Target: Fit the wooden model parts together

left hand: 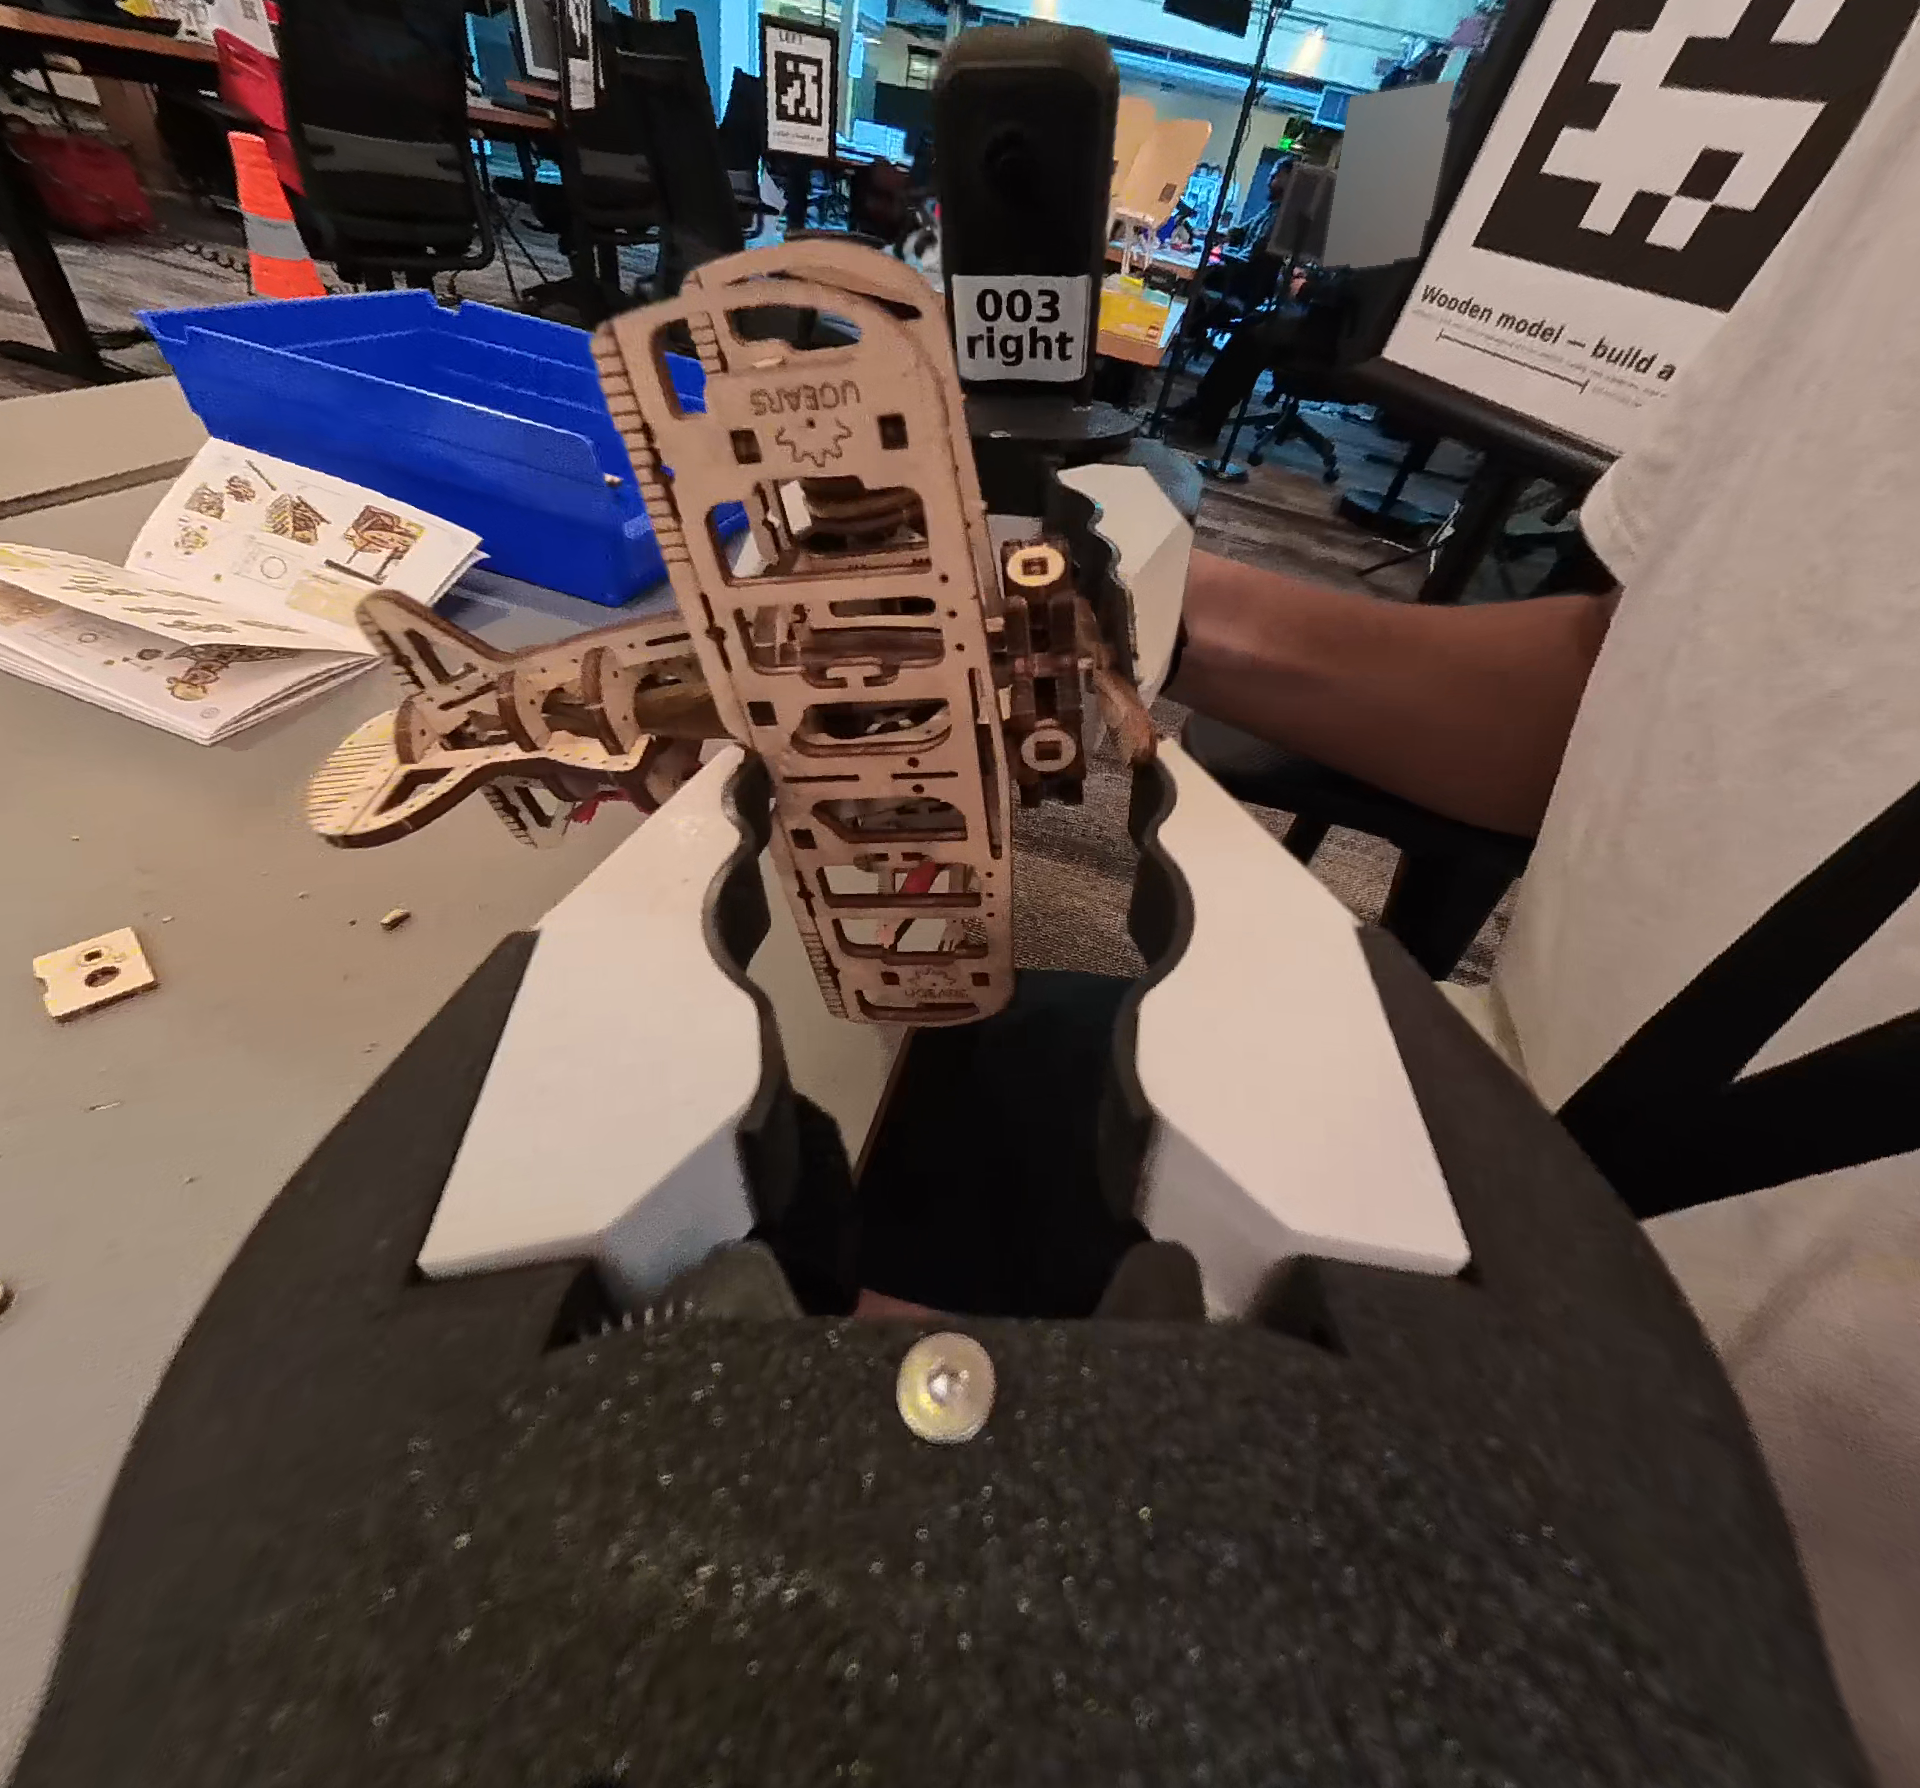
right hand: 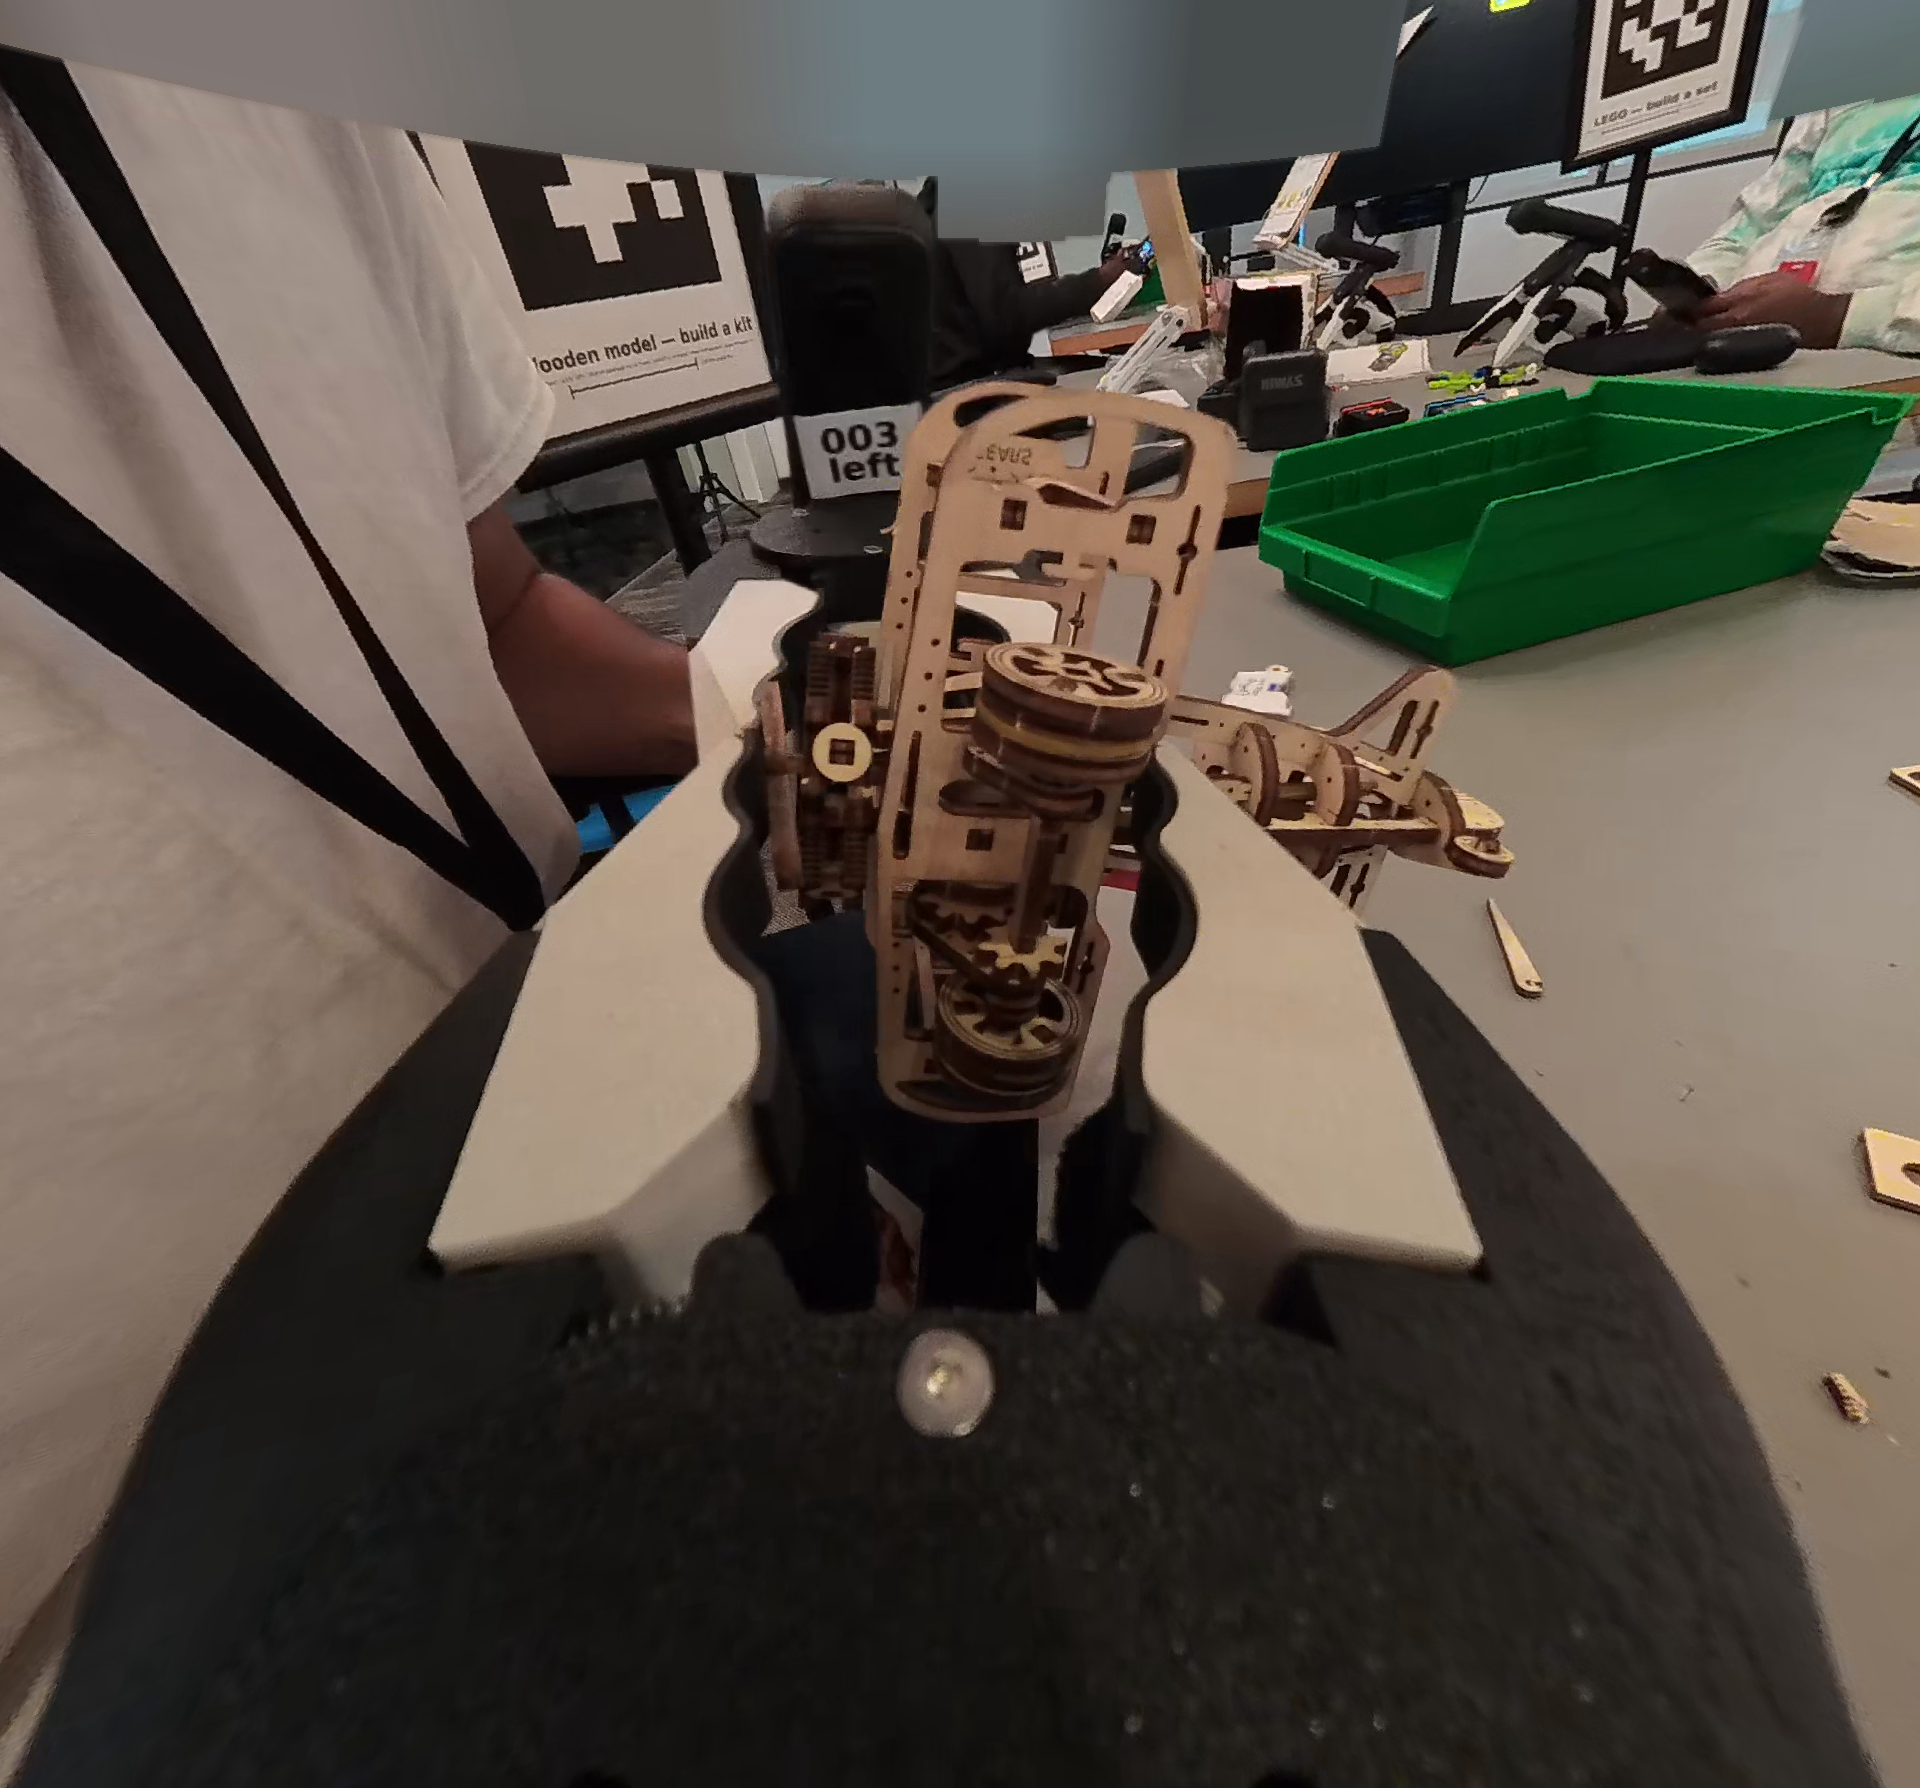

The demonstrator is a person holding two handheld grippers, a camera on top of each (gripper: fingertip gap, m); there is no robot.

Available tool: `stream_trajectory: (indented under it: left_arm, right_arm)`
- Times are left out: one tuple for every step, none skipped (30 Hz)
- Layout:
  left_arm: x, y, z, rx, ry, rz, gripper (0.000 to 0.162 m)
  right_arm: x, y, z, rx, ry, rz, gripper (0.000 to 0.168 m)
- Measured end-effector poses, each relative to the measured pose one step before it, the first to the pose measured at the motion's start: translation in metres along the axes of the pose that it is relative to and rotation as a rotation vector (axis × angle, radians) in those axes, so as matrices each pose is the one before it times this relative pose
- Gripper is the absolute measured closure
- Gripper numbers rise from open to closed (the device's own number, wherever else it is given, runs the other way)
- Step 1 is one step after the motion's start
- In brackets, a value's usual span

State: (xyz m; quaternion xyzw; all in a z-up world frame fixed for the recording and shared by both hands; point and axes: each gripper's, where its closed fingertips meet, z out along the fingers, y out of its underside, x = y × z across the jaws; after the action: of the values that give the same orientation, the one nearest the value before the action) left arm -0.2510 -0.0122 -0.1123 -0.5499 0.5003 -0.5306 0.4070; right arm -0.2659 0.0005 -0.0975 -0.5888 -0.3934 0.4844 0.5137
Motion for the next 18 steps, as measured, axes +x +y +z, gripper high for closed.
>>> stream_trajectory:
  left_arm:
    - [0.00013,0.00032,-0.00020,0.0001,0.0028,-0.0042,0.094]
    - [0.00083,0.00009,-0.00020,0.0019,0.0090,-0.0075,0.093]
    - [0.00235,-0.00046,-0.00023,0.0041,0.0202,-0.0103,0.088]
    - [0.00140,-0.00065,-0.00020,0.0047,0.0137,-0.0093,0.086]
    - [0.00089,-0.00035,-0.00014,0.0039,0.0099,-0.0090,0.084]
    - [0.00013,-0.00017,-0.00034,0.0032,0.0066,-0.0120,0.085]
    - [-0.00046,-0.00072,-0.00065,0.0054,0.0068,-0.0179,0.087]
    - [-0.00075,-0.00124,-0.00115,0.0099,0.0076,-0.0230,0.091]
    - [-0.00068,-0.00093,-0.00130,0.0055,0.0089,-0.0207,0.093]
    - [-0.00021,0.00017,-0.00069,-0.0005,0.0071,-0.0089,0.093]
    - [-0.00048,0.00065,-0.00029,-0.0034,-0.0001,0.0000,0.094]
    - [-0.00001,-0.00026,-0.00044,0.0019,0.0020,-0.0020,0.095]
    - [0.00063,-0.00073,-0.00068,0.0055,0.0086,-0.0061,0.095]
    - [0.00081,-0.00189,-0.00099,0.0124,0.0111,-0.0083,0.096]
    - [0.00088,-0.00158,-0.00092,0.0103,0.0146,-0.0168,0.096]
    - [0.00060,-0.00168,-0.00055,0.0117,0.0103,-0.0149,0.096]
    - [-0.00033,-0.00071,0.00003,0.0060,0.0010,-0.0084,0.096]
    - [-0.00014,-0.00065,-0.00004,0.0057,0.0008,-0.0068,0.096]
  right_arm:
    - [0.00013,0.00055,0.00022,-0.0021,-0.0001,0.0017,0.100]
    - [-0.00001,0.00032,-0.00006,-0.0021,-0.0016,0.0025,0.100]
    - [0.00014,0.00009,-0.00019,-0.0013,0.0011,0.0004,0.099]
    - [0.00014,0.00009,-0.00032,-0.0012,0.0017,-0.0010,0.100]
    - [-0.00011,0.00001,-0.00023,-0.0012,0.0009,0.0004,0.100]
    - [-0.00009,0.00027,-0.00006,-0.0032,0.0004,-0.0004,0.099]
    - [-0.00045,0.00040,0.00009,-0.0030,-0.0009,-0.0023,0.100]
    - [-0.00064,-0.00022,0.00010,0.0014,-0.0020,-0.0009,0.100]
    - [0.00058,-0.00024,0.00006,0.0000,0.0042,0.0039,0.100]
    - [0.00062,0.00038,0.00023,-0.0041,0.0024,0.0027,0.100]
    - [0.00028,0.00076,0.00019,-0.0048,0.0008,0.0048,0.099]
    - [-0.00030,-0.00012,0.00012,0.0014,-0.0019,0.0022,0.099]
    - [-0.00030,-0.00032,0.00003,0.0025,-0.0010,-0.0002,0.099]
    - [-0.00023,-0.00001,-0.00037,-0.0001,-0.0013,0.0033,0.099]
    - [-0.00032,-0.00045,-0.00041,0.0026,-0.0031,0.0062,0.099]
    - [-0.00038,-0.00071,-0.00023,0.0034,-0.0019,0.0040,0.099]
    - [0.00020,-0.00068,0.00010,0.0012,0.0025,0.0022,0.099]
    - [0.00022,-0.00025,0.00006,-0.0002,0.0022,-0.0012,0.099]
